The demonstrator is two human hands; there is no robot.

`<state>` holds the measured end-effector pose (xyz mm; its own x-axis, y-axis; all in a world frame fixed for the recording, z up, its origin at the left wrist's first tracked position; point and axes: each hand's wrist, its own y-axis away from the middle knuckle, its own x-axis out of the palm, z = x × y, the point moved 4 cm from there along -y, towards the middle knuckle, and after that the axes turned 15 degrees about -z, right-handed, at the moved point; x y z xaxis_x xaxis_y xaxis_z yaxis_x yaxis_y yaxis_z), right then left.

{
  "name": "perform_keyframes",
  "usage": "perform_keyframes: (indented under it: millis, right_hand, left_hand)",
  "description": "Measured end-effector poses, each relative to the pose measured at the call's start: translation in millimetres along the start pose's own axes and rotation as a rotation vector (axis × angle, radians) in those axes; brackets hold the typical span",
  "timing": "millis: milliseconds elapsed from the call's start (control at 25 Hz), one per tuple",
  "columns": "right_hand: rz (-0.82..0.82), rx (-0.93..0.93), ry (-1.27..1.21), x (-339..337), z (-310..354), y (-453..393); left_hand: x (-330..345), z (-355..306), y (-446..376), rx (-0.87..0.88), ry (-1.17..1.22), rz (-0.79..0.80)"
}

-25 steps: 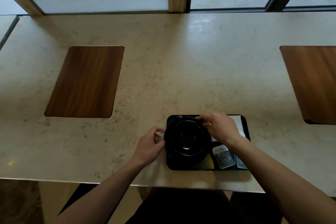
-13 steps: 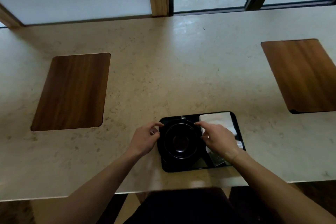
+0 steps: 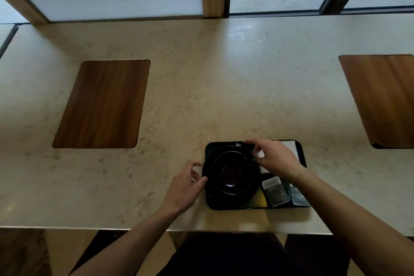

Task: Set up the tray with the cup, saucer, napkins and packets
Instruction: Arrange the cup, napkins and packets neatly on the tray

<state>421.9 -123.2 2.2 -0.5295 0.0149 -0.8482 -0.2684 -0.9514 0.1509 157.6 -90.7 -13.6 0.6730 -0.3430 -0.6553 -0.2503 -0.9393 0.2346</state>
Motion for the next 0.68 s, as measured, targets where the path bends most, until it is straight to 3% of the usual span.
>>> perform_keyframes:
  millis: [120,400,680]
  right_hand:
    - [0.119,-0.054,0.011,-3,8,-19]
    - [0.172,-0.071,0.037,-7,14,-24]
    - [0.224,-0.067,0.085,-7,9,0]
  left_hand:
    - [3,5,15,-0.045,0.064,0.012]
    - [1,1,10,-0.057,0.076,-0.013]
    - [-4,-12,-22,0.062,-0.004,0.013]
